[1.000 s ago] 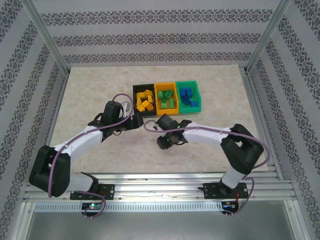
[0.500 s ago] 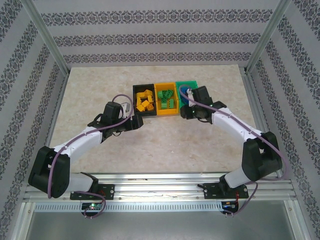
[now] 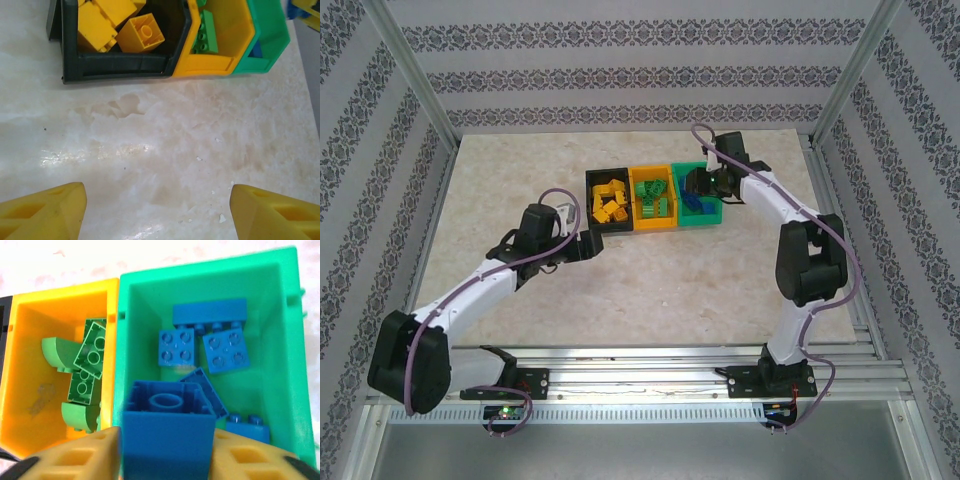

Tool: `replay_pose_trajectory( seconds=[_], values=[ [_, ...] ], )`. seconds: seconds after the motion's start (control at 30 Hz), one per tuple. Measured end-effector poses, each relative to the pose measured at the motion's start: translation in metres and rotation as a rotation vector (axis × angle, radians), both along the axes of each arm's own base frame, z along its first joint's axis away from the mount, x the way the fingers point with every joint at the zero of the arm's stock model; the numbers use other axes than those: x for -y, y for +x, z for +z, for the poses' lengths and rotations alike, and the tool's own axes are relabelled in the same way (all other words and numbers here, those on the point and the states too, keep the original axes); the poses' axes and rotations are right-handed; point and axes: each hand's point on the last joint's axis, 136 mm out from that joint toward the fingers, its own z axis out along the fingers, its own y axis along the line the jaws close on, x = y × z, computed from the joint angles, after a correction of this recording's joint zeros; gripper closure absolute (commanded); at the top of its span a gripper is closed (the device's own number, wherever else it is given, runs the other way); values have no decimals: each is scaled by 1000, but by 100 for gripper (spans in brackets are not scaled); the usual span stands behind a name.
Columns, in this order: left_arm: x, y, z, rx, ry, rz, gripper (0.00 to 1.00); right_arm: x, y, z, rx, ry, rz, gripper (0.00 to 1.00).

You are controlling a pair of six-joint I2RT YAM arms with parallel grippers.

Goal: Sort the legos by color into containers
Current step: Place the lego in the container, then reset both arms

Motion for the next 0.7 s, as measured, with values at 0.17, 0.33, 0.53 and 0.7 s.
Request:
replay_pose_trajectory(
  seconds=[0.17, 0.33, 0.53, 0.7],
  values=[
    [-3, -3, 14, 40, -7, 8, 24, 0, 4, 3, 6, 0, 1, 46],
    [-7, -8, 10, 33, 4, 17, 24, 3, -10, 0, -5, -5, 0, 44],
    [-9, -8, 7, 28, 10, 26, 24, 12, -36, 9, 19, -24, 2, 43],
    [-20, -4, 6, 44, 35, 60, 24, 21, -61, 21, 74, -43, -2, 42]
  ],
)
